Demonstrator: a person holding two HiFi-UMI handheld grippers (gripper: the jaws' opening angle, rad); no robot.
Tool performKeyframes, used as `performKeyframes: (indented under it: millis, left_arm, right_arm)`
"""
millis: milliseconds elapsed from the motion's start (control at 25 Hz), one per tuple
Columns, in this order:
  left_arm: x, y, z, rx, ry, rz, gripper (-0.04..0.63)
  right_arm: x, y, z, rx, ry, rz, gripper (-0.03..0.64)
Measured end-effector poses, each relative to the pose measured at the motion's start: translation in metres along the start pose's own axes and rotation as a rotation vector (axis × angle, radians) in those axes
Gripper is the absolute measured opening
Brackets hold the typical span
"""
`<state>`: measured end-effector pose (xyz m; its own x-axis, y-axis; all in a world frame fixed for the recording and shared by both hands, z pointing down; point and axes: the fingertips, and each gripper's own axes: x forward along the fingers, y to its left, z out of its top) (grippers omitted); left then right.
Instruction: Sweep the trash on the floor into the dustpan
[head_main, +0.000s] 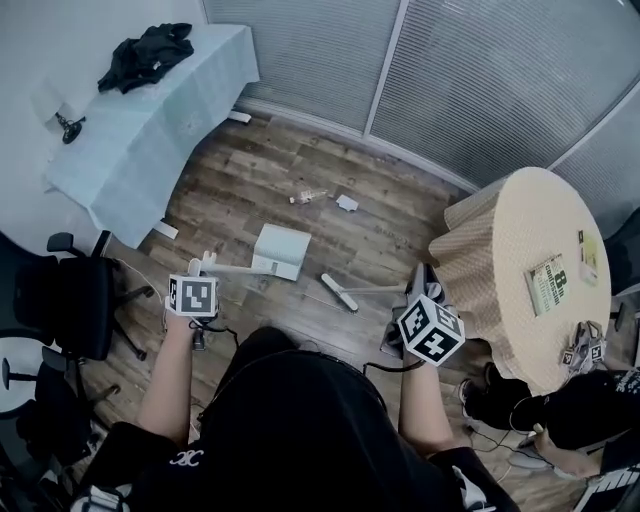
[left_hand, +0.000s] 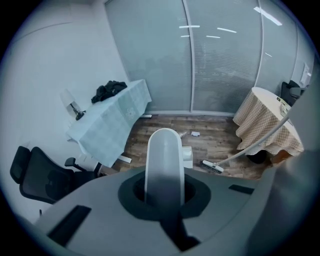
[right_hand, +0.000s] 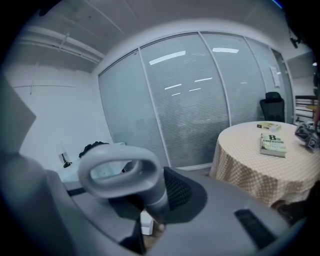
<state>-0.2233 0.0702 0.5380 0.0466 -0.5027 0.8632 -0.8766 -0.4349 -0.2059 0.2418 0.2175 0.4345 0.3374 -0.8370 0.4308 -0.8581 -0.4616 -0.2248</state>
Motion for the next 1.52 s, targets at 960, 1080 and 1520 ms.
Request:
performKeyframes:
  millis: [960,1080,1520]
  left_arm:
    - [0.145,0.02,0.208,0.202,0.032,-0.082,0.004]
    - [0.162,0.039,0.235,0.296,0.035,-0.08,0.004]
    - [0.238,0.081,0.303,0.631,0.01,-0.05,0.004]
  right_arm:
    - [0.204,0.0,0.092,0.074,-0.01,-0.134,0.054]
    - [0.238,0.006,0.101,0.073,0.011,-0.15,0.054]
    - [0.334,0.005,0.14,0.114,-0.016,-0.266,0.054]
